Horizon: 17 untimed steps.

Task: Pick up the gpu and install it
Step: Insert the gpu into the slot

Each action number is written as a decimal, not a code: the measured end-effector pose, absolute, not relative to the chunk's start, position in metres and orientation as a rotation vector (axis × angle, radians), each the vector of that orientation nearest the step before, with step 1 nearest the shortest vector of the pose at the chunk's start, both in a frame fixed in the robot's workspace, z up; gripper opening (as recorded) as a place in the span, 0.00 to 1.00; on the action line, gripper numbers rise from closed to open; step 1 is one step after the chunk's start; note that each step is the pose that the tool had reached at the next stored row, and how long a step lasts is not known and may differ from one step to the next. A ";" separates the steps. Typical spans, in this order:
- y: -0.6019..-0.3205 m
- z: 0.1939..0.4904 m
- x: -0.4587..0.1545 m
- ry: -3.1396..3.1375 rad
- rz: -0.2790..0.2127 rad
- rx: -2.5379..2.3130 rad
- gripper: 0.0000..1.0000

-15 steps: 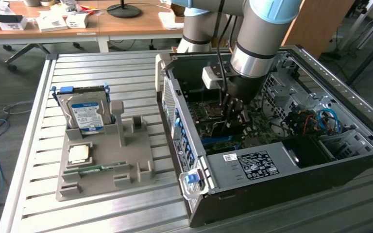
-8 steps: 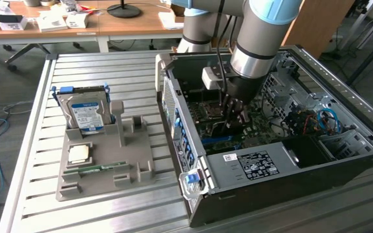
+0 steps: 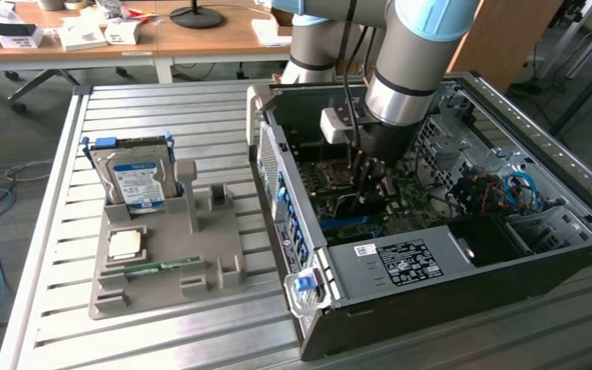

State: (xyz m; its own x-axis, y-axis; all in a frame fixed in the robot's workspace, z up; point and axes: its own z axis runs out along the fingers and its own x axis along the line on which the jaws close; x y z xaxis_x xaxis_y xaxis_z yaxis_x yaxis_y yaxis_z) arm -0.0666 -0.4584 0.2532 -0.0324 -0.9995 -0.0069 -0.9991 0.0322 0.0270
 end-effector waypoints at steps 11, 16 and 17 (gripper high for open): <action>-0.458 0.252 -0.067 -2.247 -0.038 2.175 0.26; -0.458 0.252 -0.067 -2.247 -0.038 2.175 0.26; -0.458 0.252 -0.067 -2.247 -0.037 2.175 0.26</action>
